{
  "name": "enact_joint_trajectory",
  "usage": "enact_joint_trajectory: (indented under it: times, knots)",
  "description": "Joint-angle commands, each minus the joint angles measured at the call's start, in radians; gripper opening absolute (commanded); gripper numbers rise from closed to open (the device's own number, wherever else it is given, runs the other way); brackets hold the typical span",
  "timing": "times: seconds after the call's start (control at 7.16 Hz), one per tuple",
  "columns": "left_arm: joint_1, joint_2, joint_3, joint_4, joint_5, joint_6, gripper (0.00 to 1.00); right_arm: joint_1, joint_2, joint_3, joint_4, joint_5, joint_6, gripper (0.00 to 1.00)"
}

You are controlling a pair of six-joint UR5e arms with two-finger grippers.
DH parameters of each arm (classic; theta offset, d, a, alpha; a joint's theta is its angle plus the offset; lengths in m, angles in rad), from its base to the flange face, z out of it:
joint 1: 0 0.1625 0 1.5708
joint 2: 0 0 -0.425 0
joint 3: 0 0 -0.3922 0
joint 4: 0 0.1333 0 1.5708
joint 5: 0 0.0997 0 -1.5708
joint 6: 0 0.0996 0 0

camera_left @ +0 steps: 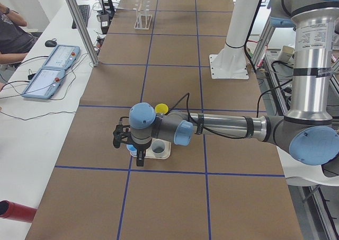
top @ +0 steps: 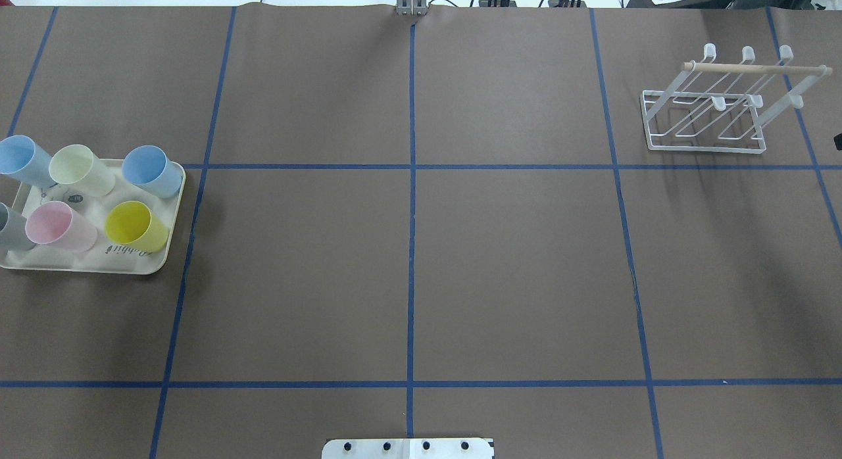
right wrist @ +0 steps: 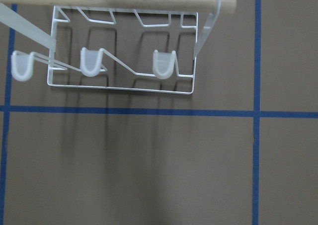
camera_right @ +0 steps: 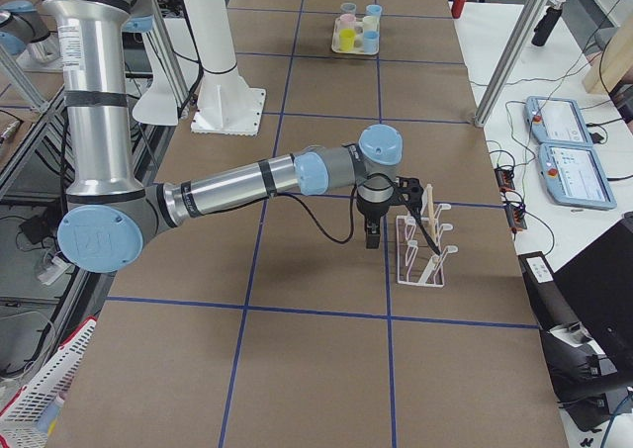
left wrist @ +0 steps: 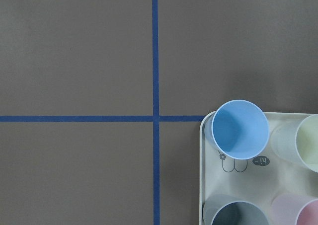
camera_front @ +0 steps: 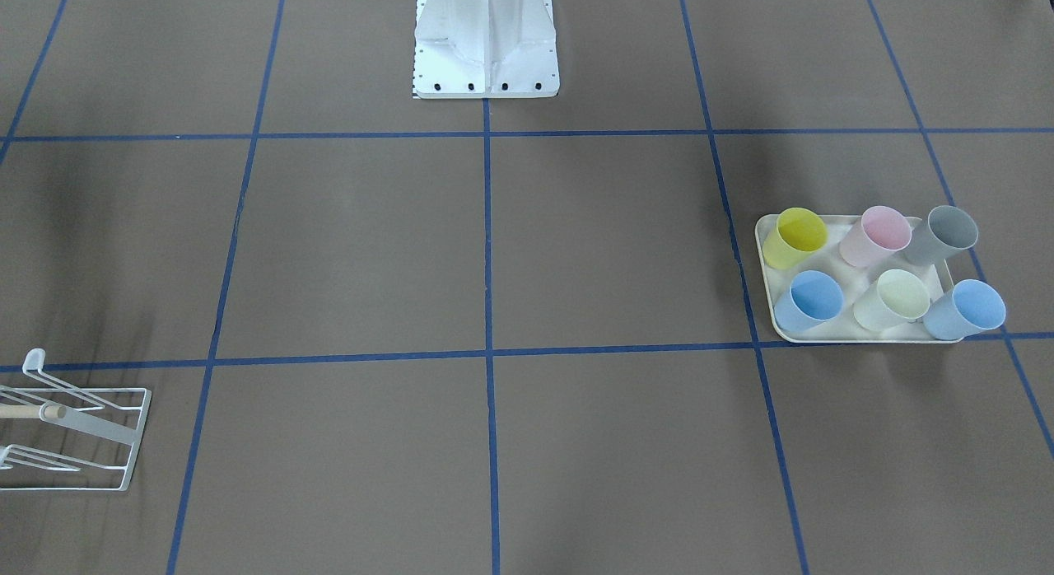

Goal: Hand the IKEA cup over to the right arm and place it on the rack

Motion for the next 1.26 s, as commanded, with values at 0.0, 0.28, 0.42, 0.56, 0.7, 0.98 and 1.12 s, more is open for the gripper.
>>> enact_joint_trajectory:
  times: [0.0, 0.28, 0.42, 0.56, 0.7, 0.98, 1.12]
  knots:
    - [0.001, 0.000, -0.018, 0.055, -0.007, 0.010, 1.00, -0.001, -0.018, -0.048, 0.000, 0.040, 0.006, 0.99]
    - [0.001, 0.023, -0.019, 0.043, -0.013, 0.010, 1.00, -0.001, -0.019, -0.047, 0.001, 0.068, 0.006, 0.99]
    - [0.001, 0.026, -0.026, 0.043, -0.015, 0.009, 1.00, -0.001, -0.019, -0.048, 0.001, 0.066, 0.005, 0.99]
    - [0.002, 0.029, -0.034, 0.043, -0.015, 0.002, 1.00, -0.002, -0.019, -0.048, 0.001, 0.066, 0.009, 0.99]
    - [0.019, 0.029, -0.028, 0.028, -0.015, 0.004, 1.00, -0.004, -0.019, -0.048, 0.003, 0.066, 0.010, 0.99]
    - [0.102, -0.024, 0.057, -0.035, -0.002, -0.053, 1.00, -0.010, -0.029, -0.059, 0.066, 0.100, 0.011, 0.99]
    - [0.104, -0.081, 0.155, -0.090, -0.002, -0.054, 1.00, -0.010, -0.034, -0.068, 0.098, 0.127, 0.011, 0.99]
